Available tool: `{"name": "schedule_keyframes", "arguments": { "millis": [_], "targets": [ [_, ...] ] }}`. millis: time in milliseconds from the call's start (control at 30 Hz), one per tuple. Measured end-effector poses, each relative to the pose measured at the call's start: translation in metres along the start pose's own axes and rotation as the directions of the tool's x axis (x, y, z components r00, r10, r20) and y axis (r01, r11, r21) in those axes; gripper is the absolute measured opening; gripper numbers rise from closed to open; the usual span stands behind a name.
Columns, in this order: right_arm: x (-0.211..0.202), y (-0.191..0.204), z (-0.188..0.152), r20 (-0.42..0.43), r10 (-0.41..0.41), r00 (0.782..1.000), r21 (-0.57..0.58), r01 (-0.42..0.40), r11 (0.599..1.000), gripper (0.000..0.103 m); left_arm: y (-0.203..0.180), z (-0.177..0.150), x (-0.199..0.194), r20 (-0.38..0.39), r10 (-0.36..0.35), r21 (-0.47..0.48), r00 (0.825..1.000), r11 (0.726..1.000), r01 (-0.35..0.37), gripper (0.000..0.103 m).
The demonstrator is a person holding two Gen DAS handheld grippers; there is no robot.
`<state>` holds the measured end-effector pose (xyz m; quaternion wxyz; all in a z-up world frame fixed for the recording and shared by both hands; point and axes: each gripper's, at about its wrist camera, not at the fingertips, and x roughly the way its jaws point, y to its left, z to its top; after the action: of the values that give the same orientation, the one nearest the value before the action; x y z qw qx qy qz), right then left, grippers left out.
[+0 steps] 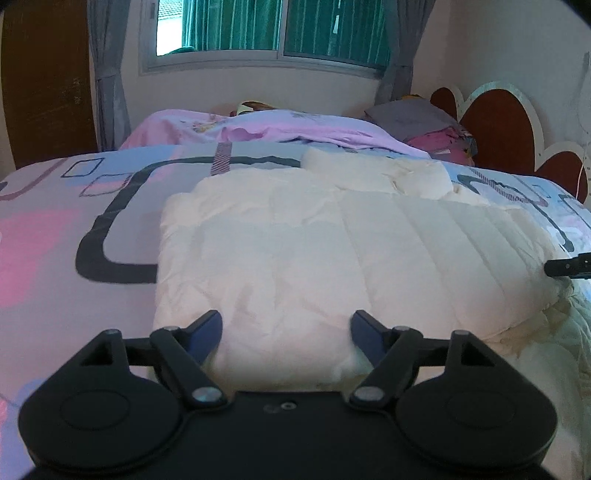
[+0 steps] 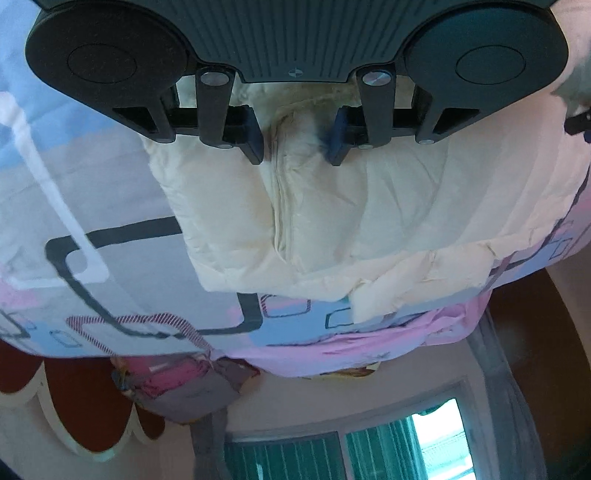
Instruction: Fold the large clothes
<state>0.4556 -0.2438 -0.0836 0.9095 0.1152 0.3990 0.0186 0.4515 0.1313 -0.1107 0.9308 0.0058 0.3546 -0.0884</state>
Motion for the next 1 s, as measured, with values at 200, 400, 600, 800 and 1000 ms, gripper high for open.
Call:
{"name": "schedule_keyframes", "arguments": {
  "millis": [200,400,600,800,1000],
  "targets": [
    [-0.029,-0.006,0.0,0.029,-0.027,0.999,-0.004,0.028,1.0,0.06,-0.006,0.003,-0.008,0.011,0.012,0.032,1.0,0.999,-0.013,0.083],
    [-0.084,-0.037,-0.026,0.027,-0.031,0.999,0.022,0.031,0.999,0.077,0.005,-0.023,-0.045,0.009,0.049,0.057,0.999,0.997,-0.05,0.098],
    [-0.126,-0.081,-0.06,-0.018,-0.047,0.999,0.086,0.048,0.995,0.077,0.026,-0.065,-0.089,-0.05,0.072,0.028,0.996,0.997,-0.071,0.087],
    [-0.152,-0.125,-0.097,-0.077,-0.009,0.997,0.172,0.022,0.985,0.077,0.041,-0.106,-0.138,-0.086,0.086,-0.087,0.993,0.992,-0.093,0.087],
    [-0.18,-0.161,-0.132,-0.089,0.073,0.993,0.259,-0.048,0.965,0.077,0.045,-0.14,-0.17,-0.117,0.047,-0.232,0.992,0.97,-0.074,0.076]
  ]
}}
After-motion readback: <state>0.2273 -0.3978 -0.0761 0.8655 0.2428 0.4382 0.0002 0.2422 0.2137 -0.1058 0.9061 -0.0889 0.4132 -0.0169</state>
